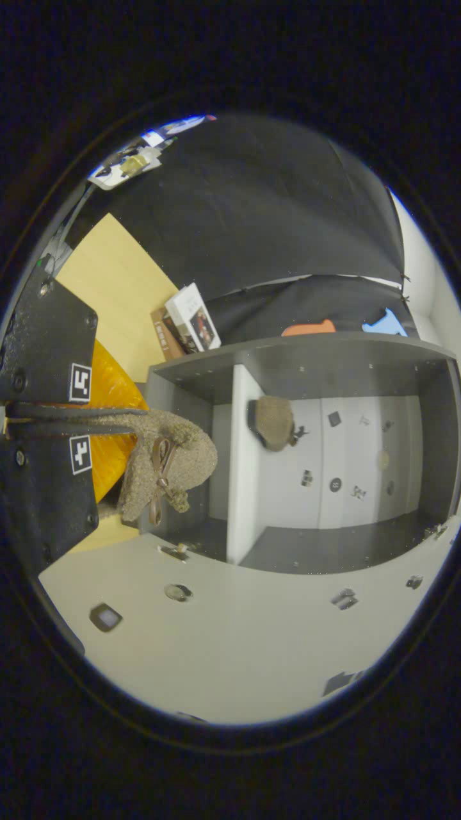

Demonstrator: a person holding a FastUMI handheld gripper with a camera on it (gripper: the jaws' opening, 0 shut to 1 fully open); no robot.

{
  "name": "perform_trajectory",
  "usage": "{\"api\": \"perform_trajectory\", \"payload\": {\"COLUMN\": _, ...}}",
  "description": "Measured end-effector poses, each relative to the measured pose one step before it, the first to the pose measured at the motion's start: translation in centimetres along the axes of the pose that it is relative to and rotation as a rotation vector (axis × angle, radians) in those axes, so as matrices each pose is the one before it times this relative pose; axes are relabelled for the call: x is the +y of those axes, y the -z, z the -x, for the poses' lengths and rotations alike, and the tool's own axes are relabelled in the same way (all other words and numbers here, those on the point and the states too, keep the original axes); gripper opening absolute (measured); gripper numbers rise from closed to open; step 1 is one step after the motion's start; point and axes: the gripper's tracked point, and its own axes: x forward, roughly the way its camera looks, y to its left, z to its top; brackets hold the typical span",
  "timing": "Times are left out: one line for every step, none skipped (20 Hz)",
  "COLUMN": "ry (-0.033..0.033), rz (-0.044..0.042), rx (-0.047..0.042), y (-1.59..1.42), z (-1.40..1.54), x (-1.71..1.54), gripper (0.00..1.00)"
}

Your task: Open the shoe cabinet door, grab the shoes and put them into the shoe cabinet, then close the shoe cabinet door.

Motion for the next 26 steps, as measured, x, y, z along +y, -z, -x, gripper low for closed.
{"api": "perform_trajectory", "payload": {"ry": 0.02627, "rz": 0.02745, "rx": -0.01644, "y": -2.055, "z": 0.104, "x": -0.674, "gripper": 0.06}}
{"api": "perform_trajectory", "payload": {"ry": 0.02330, "rz": 0.01963, "rx": -0.01885, "y": -2.024, "z": 0.146, "x": -0.529, "gripper": 0.06}}
{"api": "perform_trajectory", "payload": {"ry": 0.02097, "rz": 0.02574, "rx": -0.01286, "y": -1.831, "z": -0.181, "x": -0.539, "gripper": 0.06}}
{"api": "perform_trajectory", "payload": {"ry": 0.01693, "rz": 0.00975, "rx": -0.01130, "y": -1.558, "z": -0.148, "x": -0.724, "gripper": 0.06}}
{"api": "perform_trajectory", "payload": {"ry": 0.00487, "rz": -0.01222, "rx": -0.01151, "y": -1.547, "z": -0.521, "x": -0.291, "gripper": 0.06}}
{"api": "perform_trajectory", "payload": {"ry": 0.00180, "rz": -0.02611, "rx": -0.02190, "y": -1.462, "z": -0.474, "x": -0.379, "gripper": 0.06}}
{"api": "perform_trajectory", "payload": {"ry": -0.00150, "rz": -0.02740, "rx": -0.03235, "y": -1.857, "z": -0.921, "x": -0.283, "gripper": 0.06}}
{"api": "perform_trajectory", "payload": {"ry": 0.00244, "rz": -0.01730, "rx": -0.03074, "y": -1.391, "z": -0.967, "x": -0.488, "gripper": 0.06}}
{"api": "perform_trajectory", "payload": {"ry": 0.00957, "rz": -0.00525, "rx": -0.02147, "y": -0.970, "z": -0.957, "x": -0.549, "gripper": 0.06}}
{"api": "perform_trajectory", "payload": {"ry": 0.01675, "rz": 0.00230, "rx": -0.02305, "y": -1.082, "z": -1.308, "x": -0.748, "gripper": 0.06}}
{"api": "perform_trajectory", "payload": {"ry": 0.02336, "rz": 0.01562, "rx": -0.01597, "y": -0.651, "z": -1.595, "x": -0.814, "gripper": 0.06}}
{"api": "perform_trajectory", "payload": {"ry": 0.02440, "rz": 0.02109, "rx": 0.00307, "y": -0.244, "z": -1.565, "x": -0.748, "gripper": 0.06}}
{"api": "perform_trajectory", "payload": {"ry": 0.02726, "rz": 0.01636, "rx": -0.00142, "y": -0.276, "z": -1.410, "x": -0.778, "gripper": 0.06}}
{"api": "perform_trajectory", "payload": {"ry": 0.02120, "rz": 0.01327, "rx": -0.00781, "y": -0.260, "z": -1.340, "x": -0.635, "gripper": 0.06}}
{"api": "perform_trajectory", "payload": {"ry": 0.01241, "rz": 0.00625, "rx": -0.01420, "y": -0.150, "z": -1.508, "x": -0.411, "gripper": 0.06}}
{"api": "perform_trajectory", "payload": {"ry": 0.00822, "rz": 0.00993, "rx": -0.01502, "y": 0.011, "z": -1.385, "x": -0.192, "gripper": 0.06}}
{"api": "perform_trajectory", "payload": {"ry": 0.00060, "rz": 0.00792, "rx": -0.00750, "y": 0.260, "z": -0.881, "x": 0.003, "gripper": 0.06}}
{"api": "perform_trajectory", "payload": {"ry": -0.00659, "rz": 0.00353, "rx": -0.00245, "y": 0.273, "z": -1.259, "x": 0.169, "gripper": 0.06}}
{"api": "perform_trajectory", "payload": {"ry": -0.01328, "rz": -0.00210, "rx": 0.00103, "y": 0.434, "z": -1.362, "x": 0.387, "gripper": 0.06}}
{"api": "perform_trajectory", "payload": {"ry": -0.01770, "rz": -0.00577, "rx": -0.00148, "y": 0.413, "z": -1.072, "x": 0.503, "gripper": 0.07}}
{"api": "perform_trajectory", "payload": {"ry": -0.01556, "rz": -0.00646, "rx": -0.00304, "y": 0.455, "z": -1.028, "x": 0.549, "gripper": 0.08}}
{"api": "perform_trajectory", "payload": {"ry": -0.01213, "rz": -0.00218, "rx": -0.00509, "y": 0.262, "z": -0.904, "x": 0.465, "gripper": 0.08}}
{"api": "perform_trajectory", "payload": {"ry": -0.01043, "rz": -0.00796, "rx": -0.00182, "y": 0.351, "z": -0.987, "x": 0.387, "gripper": 0.08}}
{"api": "perform_trajectory", "payload": {"ry": -0.01073, "rz": -0.00593, "rx": 0.00113, "y": 0.253, "z": -0.905, "x": 0.443, "gripper": 0.08}}
{"api": "perform_trajectory", "payload": {"ry": -0.01042, "rz": -0.00487, "rx": 0.00224, "y": 0.332, "z": -0.770, "x": 0.460, "gripper": 0.08}}
{"api": "perform_trajectory", "payload": {"ry": -0.01020, "rz": 0.00140, "rx": 0.00532, "y": 0.383, "z": -0.843, "x": 0.369, "gripper": 0.08}}
